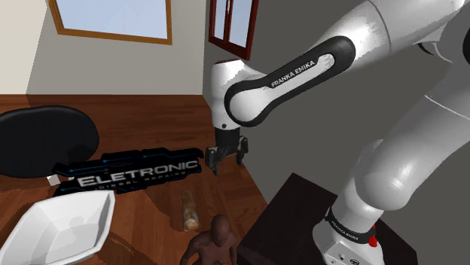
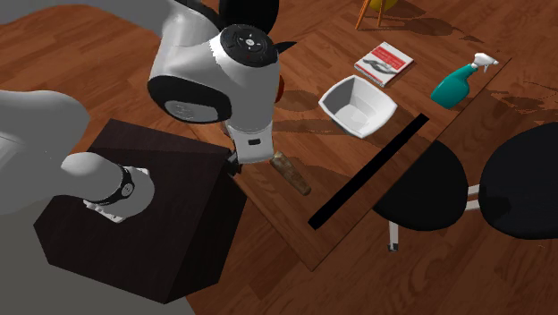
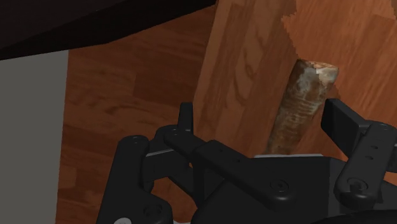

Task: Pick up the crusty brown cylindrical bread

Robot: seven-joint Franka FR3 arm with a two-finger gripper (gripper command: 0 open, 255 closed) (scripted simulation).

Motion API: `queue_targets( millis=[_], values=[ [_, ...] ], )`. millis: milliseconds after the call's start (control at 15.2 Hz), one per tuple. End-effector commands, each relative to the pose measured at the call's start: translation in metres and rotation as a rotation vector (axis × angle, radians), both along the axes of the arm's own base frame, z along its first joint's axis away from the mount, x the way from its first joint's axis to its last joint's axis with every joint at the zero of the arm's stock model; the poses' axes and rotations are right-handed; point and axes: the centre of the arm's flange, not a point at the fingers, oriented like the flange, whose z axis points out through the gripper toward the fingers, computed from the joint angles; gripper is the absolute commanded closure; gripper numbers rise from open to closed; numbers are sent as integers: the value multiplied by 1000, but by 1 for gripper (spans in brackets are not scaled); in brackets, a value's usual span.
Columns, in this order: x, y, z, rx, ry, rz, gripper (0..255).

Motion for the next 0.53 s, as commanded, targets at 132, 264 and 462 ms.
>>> queue_targets(
  millis=[132, 264, 462],
  values=[
    [23, 22, -43, -17, -3, -52, 0],
    [36, 32, -64, -26, -4, -77, 0],
    [55, 46, -96, -40, -6, -115, 0]
  ],
)
